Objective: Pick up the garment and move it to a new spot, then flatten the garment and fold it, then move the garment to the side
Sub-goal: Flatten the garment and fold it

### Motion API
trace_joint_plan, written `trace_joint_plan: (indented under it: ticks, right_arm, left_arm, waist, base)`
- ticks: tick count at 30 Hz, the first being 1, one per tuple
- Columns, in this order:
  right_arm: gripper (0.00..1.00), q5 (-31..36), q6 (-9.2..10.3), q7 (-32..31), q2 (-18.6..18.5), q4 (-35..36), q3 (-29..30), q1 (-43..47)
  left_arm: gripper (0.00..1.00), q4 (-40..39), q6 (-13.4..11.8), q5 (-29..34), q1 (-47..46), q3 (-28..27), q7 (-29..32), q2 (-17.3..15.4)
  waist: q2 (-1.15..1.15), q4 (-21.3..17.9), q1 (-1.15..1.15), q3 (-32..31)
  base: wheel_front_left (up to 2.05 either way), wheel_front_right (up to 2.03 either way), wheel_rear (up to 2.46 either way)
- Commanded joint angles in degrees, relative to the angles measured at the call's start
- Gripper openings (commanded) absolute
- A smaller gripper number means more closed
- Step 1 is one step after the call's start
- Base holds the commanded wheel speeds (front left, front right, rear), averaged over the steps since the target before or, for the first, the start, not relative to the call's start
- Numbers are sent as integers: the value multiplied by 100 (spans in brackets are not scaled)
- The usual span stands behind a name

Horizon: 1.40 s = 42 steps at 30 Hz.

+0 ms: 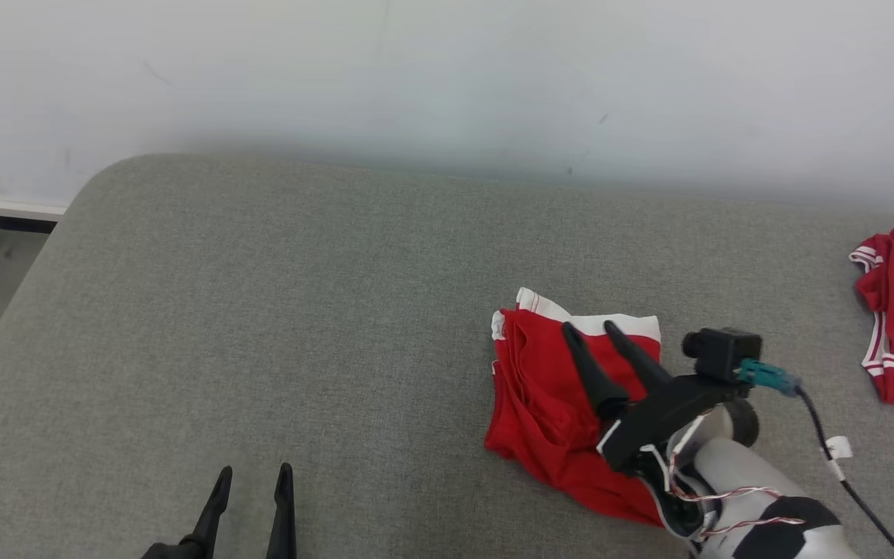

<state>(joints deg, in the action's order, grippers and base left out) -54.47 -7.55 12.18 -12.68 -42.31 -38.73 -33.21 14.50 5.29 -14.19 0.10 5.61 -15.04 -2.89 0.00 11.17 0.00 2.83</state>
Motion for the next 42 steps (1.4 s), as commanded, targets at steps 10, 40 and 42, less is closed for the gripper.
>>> trace_joint_plan:
  ticks: [10,40,42]
  right_arm:
    - [100,534,13,305,-878,667,1003,591]
    - [0,1343,13,300,76,-214,540,1086]
    - [0,1275,13,300,168,-135,415,1115]
  left_arm:
    - [100,-94,16,76,154,-137,-7,4]
    - [100,-6,-6,220,97,-137,-7,4]
    - [100,5,0,223,94,-125,-7,3]
  waist:
    - [0,-150,0,-47]
    - [0,477,0,12]
    - [0,490,0,2]
  base:
    - [0,0,0]
    - [0,0,0]
    - [0,0,0]
